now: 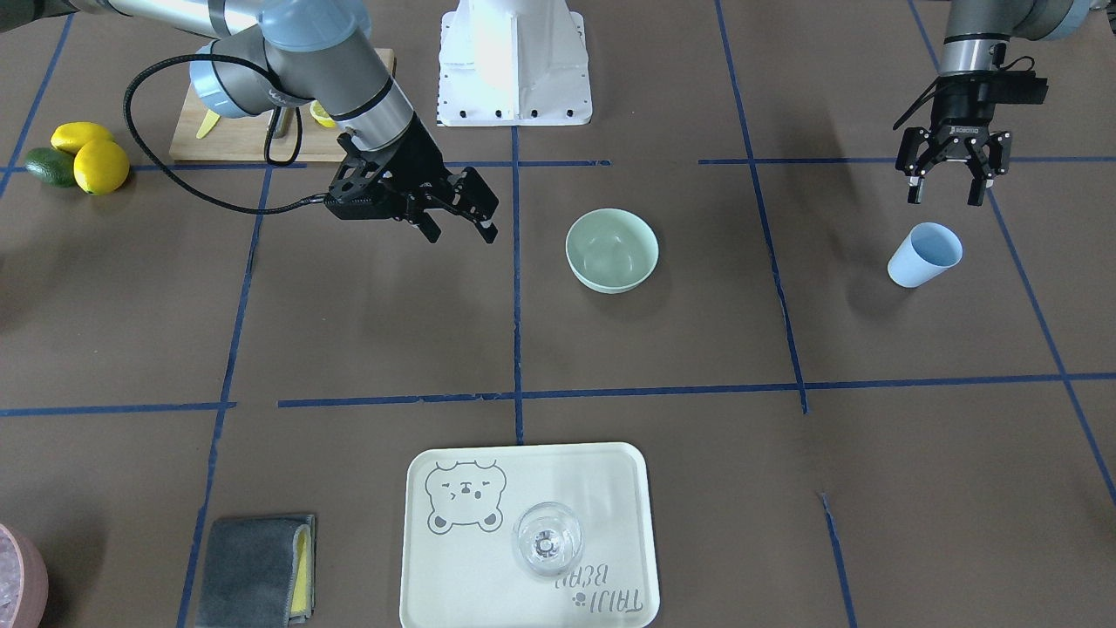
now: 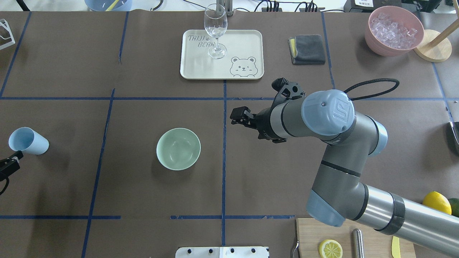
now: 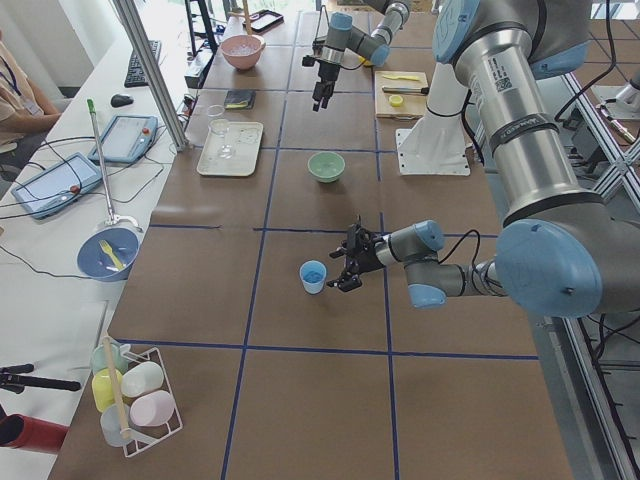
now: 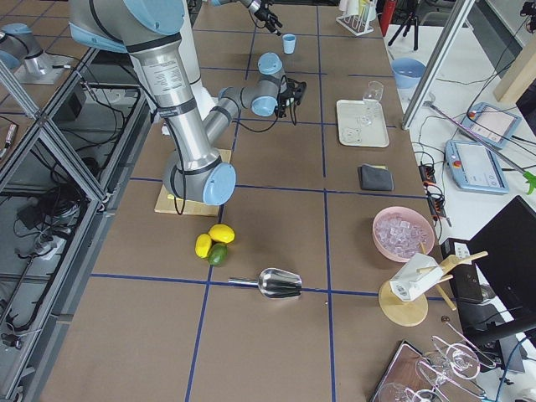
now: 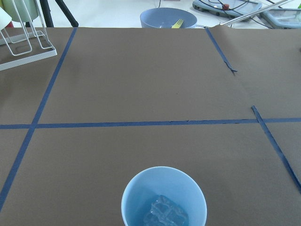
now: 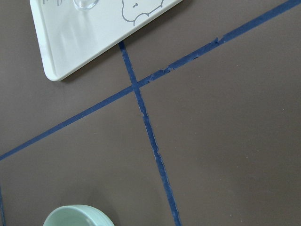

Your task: Pour ice into bowl

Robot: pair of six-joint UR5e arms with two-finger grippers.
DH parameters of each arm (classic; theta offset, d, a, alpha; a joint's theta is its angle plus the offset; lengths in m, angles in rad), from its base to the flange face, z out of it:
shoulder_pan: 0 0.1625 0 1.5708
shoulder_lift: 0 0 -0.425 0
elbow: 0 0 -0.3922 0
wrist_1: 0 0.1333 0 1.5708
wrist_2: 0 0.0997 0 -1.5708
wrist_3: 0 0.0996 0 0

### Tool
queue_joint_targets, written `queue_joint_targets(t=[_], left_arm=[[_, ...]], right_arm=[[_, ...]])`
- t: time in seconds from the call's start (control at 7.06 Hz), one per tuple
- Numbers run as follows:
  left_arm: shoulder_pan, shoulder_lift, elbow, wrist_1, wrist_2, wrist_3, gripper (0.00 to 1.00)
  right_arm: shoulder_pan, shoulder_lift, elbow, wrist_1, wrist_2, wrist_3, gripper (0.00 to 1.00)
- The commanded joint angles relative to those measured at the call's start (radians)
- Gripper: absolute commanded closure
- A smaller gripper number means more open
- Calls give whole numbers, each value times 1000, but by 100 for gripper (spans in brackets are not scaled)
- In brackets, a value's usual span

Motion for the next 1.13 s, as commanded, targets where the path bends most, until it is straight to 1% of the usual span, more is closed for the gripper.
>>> queue_joint_targets(t=[0.0,0.14,0.28,0.42,0.71,0.85,0.99], left_arm=[[140,-10,17,174,229,-181,1],[153,-51,26,196,265,-202,1],[153,-134,112,219,337,-202,2],[152,-180,165,215,410,-202,5],[147,-182,202,215,423,-202,6],[138,-185,242,213,423,-203,5],[132,-191,245,212,422,-206,2]], right_arm=[[0,-1,0,0,-1,-2,0],[0,-2,1,0,-1,-2,0],[0,-8,3,0,-1,-2,0],[0,-8,3,0,-1,-2,0],[0,-13,4,0,-3,-1,0],[0,-13,4,0,-3,-1,0],[-1,-15,4,0,-3,-1,0]])
